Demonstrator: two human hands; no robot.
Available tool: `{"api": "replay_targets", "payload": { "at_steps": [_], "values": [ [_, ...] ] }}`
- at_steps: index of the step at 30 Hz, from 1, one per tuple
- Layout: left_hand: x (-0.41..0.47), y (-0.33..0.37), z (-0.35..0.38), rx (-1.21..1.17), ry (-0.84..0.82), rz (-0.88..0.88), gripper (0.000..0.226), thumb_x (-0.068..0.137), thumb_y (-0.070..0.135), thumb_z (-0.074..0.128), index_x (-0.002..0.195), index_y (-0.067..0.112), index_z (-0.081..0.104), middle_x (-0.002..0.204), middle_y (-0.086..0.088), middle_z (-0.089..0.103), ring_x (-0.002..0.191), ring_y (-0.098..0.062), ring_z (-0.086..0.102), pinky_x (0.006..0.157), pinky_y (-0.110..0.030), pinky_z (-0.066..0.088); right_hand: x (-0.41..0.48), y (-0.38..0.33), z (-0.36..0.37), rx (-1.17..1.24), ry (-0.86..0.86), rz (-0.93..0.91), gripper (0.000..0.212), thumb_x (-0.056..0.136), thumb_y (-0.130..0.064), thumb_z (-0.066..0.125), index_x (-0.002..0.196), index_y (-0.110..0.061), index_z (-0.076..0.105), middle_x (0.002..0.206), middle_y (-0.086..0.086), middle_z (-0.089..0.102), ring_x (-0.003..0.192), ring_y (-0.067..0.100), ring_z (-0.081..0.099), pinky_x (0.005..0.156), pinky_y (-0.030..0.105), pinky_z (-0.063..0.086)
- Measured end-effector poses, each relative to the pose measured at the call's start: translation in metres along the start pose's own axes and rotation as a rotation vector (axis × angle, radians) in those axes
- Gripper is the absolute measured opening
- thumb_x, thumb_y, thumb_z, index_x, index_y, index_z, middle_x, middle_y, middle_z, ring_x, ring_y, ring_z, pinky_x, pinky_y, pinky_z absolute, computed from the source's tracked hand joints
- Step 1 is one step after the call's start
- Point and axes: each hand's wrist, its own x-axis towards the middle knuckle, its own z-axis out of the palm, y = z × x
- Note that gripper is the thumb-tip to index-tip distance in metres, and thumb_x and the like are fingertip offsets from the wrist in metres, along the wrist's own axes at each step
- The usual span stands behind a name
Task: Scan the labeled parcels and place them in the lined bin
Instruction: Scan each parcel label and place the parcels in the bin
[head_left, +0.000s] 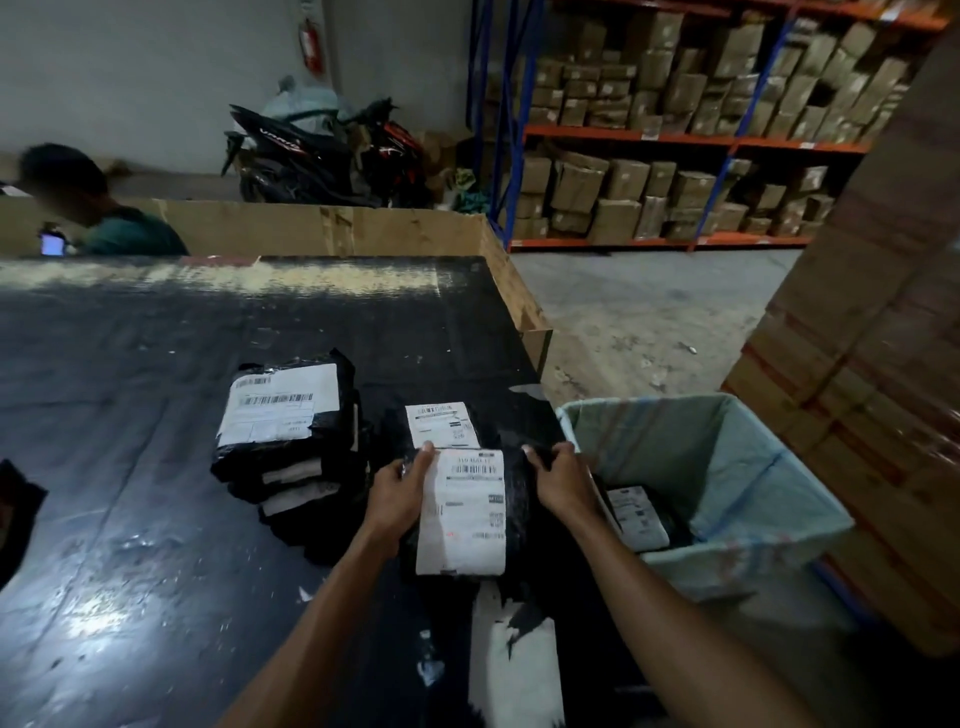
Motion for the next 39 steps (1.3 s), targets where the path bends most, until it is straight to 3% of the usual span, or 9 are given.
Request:
{"api": "replay_targets", "payload": {
  "at_steps": [2, 4, 8, 12, 16, 23, 27, 32, 39],
  "values": [
    [-0.007, -0.017, 0.000, 0.052, 0.022, -0.019, 0.037, 0.095, 0.046, 0.061, 0.093, 0.013, 0.077, 0.089, -0.003, 0.080, 0.090, -0.022, 0.076, 0.087, -0.044, 0.060, 0.002, 0.006, 0.009, -0.127, -0.132, 0.048, 0.056, 0.093, -0.041, 0.062, 0.135, -0.005, 0.049, 0.137, 0.022, 0.058, 0.127, 0.038, 0.056, 0.103, 0.043, 0.046],
    [-0.013, -0.030, -0.002, 0.066, 0.054, -0.032, 0.042, 0.094, 0.052, 0.059, 0.094, 0.014, 0.076, 0.090, -0.001, 0.080, 0.092, -0.022, 0.076, 0.087, -0.043, 0.060, -0.001, 0.002, 0.007, -0.066, -0.159, 0.096, 0.060, 0.084, -0.043, 0.073, 0.125, -0.002, 0.059, 0.127, 0.021, 0.065, 0.119, 0.036, 0.063, 0.094, 0.039, 0.050],
    [-0.020, -0.041, -0.009, 0.183, 0.137, -0.011, 0.083, 0.083, 0.079, 0.046, 0.112, 0.006, 0.072, 0.108, -0.009, 0.076, 0.104, -0.026, 0.071, 0.094, -0.044, 0.056, -0.019, -0.011, -0.015, 0.174, -0.151, 0.107, 0.024, 0.083, -0.019, 0.075, 0.096, -0.003, 0.063, 0.079, 0.008, 0.068, 0.073, 0.027, 0.069, 0.066, 0.040, 0.060],
    [-0.026, -0.041, -0.007, 0.271, 0.192, 0.002, 0.071, 0.099, 0.060, 0.042, 0.117, -0.003, 0.068, 0.121, -0.024, 0.068, 0.115, -0.039, 0.063, 0.095, -0.039, 0.048, -0.046, -0.027, -0.040, 0.195, -0.249, 0.003, 0.016, 0.088, -0.022, 0.070, 0.081, -0.008, 0.065, 0.061, 0.008, 0.065, 0.045, 0.016, 0.057, 0.050, 0.028, 0.048],
    [-0.026, -0.043, -0.009, 0.291, 0.177, 0.018, 0.072, 0.097, 0.064, 0.040, 0.116, 0.001, 0.068, 0.123, -0.025, 0.067, 0.117, -0.041, 0.061, 0.100, -0.045, 0.048, -0.086, -0.052, -0.050, 0.132, -0.525, -0.047, 0.028, 0.097, -0.035, 0.061, 0.092, -0.008, 0.069, 0.066, 0.007, 0.068, 0.051, 0.015, 0.060, 0.056, 0.027, 0.051],
    [-0.036, -0.043, -0.007, 0.261, 0.150, 0.045, 0.056, 0.103, 0.051, 0.039, 0.113, 0.004, 0.068, 0.109, -0.013, 0.069, 0.101, -0.030, 0.064, 0.085, -0.036, 0.044, -0.122, -0.087, -0.077, 0.079, -0.527, -0.077, 0.039, 0.096, -0.036, 0.057, 0.114, -0.001, 0.061, 0.078, 0.014, 0.074, 0.064, 0.025, 0.076, 0.072, 0.041, 0.063],
    [-0.040, -0.044, -0.008, 0.255, 0.134, 0.053, 0.058, 0.102, 0.057, 0.036, 0.114, 0.011, 0.068, 0.108, -0.002, 0.070, 0.101, -0.023, 0.065, 0.087, -0.036, 0.047, -0.123, -0.103, -0.106, 0.112, -0.483, -0.117, 0.036, 0.095, -0.034, 0.058, 0.105, 0.000, 0.063, 0.068, 0.015, 0.074, 0.056, 0.027, 0.074, 0.058, 0.031, 0.051],
    [-0.026, -0.061, -0.012, 0.238, 0.141, 0.036, 0.082, 0.084, 0.085, 0.031, 0.118, 0.020, 0.068, 0.111, -0.004, 0.074, 0.104, -0.025, 0.068, 0.098, -0.050, 0.051, -0.126, -0.103, -0.110, 0.072, -0.502, -0.141, 0.027, 0.097, -0.028, 0.056, 0.077, -0.011, 0.060, 0.071, 0.018, 0.075, 0.057, 0.027, 0.074, 0.056, 0.032, 0.054],
    [-0.034, -0.048, -0.010, 0.249, 0.164, 0.035, 0.068, 0.092, 0.070, 0.037, 0.116, 0.015, 0.069, 0.115, -0.011, 0.072, 0.109, -0.029, 0.065, 0.099, -0.046, 0.049, -0.115, -0.089, -0.093, 0.121, -0.514, -0.085, 0.033, 0.094, -0.033, 0.059, 0.085, -0.001, 0.058, 0.070, 0.020, 0.075, 0.060, 0.032, 0.075, 0.060, 0.035, 0.054]
  ]
}}
